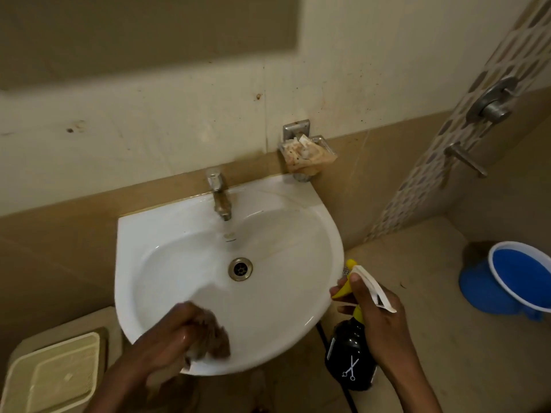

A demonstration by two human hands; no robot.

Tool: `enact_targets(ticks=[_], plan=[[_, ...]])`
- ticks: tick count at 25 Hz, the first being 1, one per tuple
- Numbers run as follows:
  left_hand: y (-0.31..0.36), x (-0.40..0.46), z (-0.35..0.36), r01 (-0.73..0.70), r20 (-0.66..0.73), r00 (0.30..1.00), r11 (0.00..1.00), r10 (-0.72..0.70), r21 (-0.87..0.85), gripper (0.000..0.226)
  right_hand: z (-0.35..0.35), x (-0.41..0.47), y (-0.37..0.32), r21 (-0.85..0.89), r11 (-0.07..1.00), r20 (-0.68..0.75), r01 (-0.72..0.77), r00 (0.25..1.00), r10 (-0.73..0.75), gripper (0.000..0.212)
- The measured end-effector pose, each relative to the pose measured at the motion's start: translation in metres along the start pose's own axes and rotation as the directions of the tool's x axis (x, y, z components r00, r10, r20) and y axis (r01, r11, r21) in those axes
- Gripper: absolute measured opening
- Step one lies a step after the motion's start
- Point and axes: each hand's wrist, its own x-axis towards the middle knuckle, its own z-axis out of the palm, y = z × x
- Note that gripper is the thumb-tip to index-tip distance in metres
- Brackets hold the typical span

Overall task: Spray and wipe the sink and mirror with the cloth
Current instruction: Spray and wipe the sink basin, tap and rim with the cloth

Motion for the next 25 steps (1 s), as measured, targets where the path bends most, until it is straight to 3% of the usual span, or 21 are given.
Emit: enact_targets(ticks=[2,4,6,8,10,12,14,15,17,19,21,23,24,25], plan=[[0.026,0.042,0.001,-0.054,-0.185,0.983,0.974,0.013,-0.218,0.012,0.022,0.013,0.003,0.025,1.0,0.016,-0.019,1.0,0.018,0.041],[0.052,0.095,0.028,-0.092,-0.424,0.901,0.918,-0.088,-0.385,0.009,0.043,0.03,0.002,0.017,0.999,0.015,-0.036,0.999,0.036,0.038],[0.065,0.146,0.06,-0.071,-0.579,0.785,0.897,-0.22,-0.437,0.011,0.061,0.046,-0.001,0.005,0.998,0.02,-0.068,0.997,0.068,0.037],[0.069,0.184,0.081,0.002,-0.624,0.716,0.895,-0.313,-0.446,0.017,0.072,0.058,-0.004,-0.002,0.996,0.017,-0.086,0.996,0.086,0.035],[0.064,0.211,0.098,0.102,-0.617,0.711,0.918,-0.337,-0.383,0.029,0.073,0.063,-0.002,0.013,0.997,-0.002,-0.075,0.997,0.076,0.035],[0.059,0.226,0.117,0.265,-0.641,0.704,0.951,-0.306,-0.162,0.037,0.066,0.065,0.002,0.037,0.998,-0.018,-0.057,0.998,0.058,0.038],[0.064,0.234,0.128,0.32,-0.68,0.683,0.946,-0.267,-0.05,0.039,0.058,0.062,0.002,0.041,0.998,-0.049,-0.055,0.997,0.057,0.046],[0.07,0.234,0.133,0.273,-0.664,0.708,0.96,-0.24,-0.055,0.037,0.054,0.061,0.001,0.04,0.998,-0.071,-0.054,0.996,0.056,0.047],[0.091,0.231,0.135,0.09,-0.473,0.845,0.937,-0.251,-0.337,0.028,0.047,0.059,-0.005,0.042,0.998,-0.119,-0.056,0.991,0.061,0.039],[0.112,0.226,0.125,0.059,-0.165,0.964,0.778,-0.206,-0.625,0.02,0.044,0.055,-0.018,0.092,0.994,-0.168,-0.059,0.983,0.074,0.023],[0.13,0.221,0.102,0.042,-0.031,0.994,0.632,-0.103,-0.774,0.019,0.039,0.05,-0.035,0.187,0.982,-0.226,-0.038,0.971,0.081,0.017],[0.143,0.214,0.074,-0.13,-0.154,0.988,0.434,-0.019,-0.892,0.022,0.033,0.044,-0.053,0.257,0.966,-0.271,-0.007,0.959,0.079,0.015],[0.146,0.213,0.061,-0.262,-0.297,0.955,0.427,-0.017,-0.865,0.021,0.031,0.041,-0.06,0.269,0.963,-0.285,-0.001,0.955,0.08,0.016],[0.148,0.214,0.048,-0.373,-0.455,0.89,0.522,-0.033,-0.767,0.021,0.031,0.038,-0.066,0.275,0.961,-0.293,0.002,0.953,0.081,0.017]])
